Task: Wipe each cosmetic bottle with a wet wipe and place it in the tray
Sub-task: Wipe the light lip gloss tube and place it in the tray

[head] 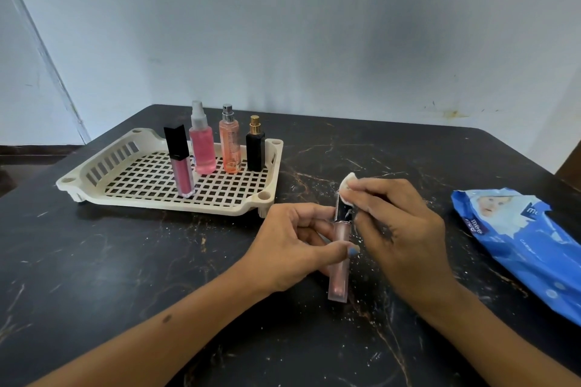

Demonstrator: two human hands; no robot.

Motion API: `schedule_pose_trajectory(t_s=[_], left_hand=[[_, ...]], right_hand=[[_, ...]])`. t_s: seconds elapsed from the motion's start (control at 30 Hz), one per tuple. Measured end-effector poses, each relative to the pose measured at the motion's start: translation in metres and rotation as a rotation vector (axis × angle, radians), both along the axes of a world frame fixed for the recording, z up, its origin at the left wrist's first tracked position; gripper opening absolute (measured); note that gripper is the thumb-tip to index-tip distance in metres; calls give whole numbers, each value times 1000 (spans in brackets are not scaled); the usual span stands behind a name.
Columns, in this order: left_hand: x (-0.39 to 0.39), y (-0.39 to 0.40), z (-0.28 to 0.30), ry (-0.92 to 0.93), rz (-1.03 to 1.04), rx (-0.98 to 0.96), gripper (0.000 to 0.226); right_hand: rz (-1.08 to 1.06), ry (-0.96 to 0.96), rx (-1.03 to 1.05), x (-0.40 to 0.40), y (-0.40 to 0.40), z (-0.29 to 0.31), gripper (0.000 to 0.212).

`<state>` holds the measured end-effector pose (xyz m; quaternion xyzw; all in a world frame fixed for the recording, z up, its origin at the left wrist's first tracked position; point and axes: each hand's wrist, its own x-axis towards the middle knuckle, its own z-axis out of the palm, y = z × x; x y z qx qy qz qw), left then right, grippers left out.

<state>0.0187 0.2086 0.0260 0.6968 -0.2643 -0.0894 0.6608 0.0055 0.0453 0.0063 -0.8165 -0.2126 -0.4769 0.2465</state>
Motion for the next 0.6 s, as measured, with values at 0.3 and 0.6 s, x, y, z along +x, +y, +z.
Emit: schedule_pose_trajectory(t_s=[0.3, 0.6], left_hand=[[-2, 0, 2, -23, 43, 11, 32], [-2, 1, 3, -45, 43, 27, 31]], right_hand=[[-51, -13, -44, 0, -2, -1, 27], [-36, -50, -95, 1, 0, -1, 23]])
